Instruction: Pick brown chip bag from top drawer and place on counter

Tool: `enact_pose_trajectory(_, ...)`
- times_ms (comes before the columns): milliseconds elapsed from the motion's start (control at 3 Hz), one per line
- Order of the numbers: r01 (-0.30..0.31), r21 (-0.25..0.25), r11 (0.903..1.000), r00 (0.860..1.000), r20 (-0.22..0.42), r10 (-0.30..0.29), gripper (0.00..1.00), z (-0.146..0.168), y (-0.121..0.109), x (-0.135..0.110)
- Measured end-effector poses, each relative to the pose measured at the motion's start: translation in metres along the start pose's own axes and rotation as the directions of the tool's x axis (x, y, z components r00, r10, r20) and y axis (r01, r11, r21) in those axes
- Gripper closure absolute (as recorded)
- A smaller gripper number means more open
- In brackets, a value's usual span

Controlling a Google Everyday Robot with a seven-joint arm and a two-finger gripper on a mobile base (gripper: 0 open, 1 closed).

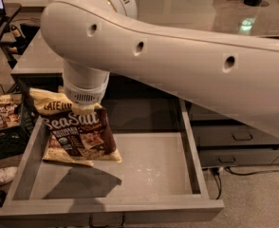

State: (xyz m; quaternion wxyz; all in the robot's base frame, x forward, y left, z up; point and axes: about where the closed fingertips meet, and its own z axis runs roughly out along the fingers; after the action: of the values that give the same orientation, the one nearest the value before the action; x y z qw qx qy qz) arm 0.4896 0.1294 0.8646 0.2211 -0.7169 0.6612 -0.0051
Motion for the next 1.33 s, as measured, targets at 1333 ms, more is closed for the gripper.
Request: enact_pose_trajectory(1333, 0.017, 0.230, 0.9729, 0.997, -0.071, -0.001, 1.00, -0.113, -0.059, -0.002)
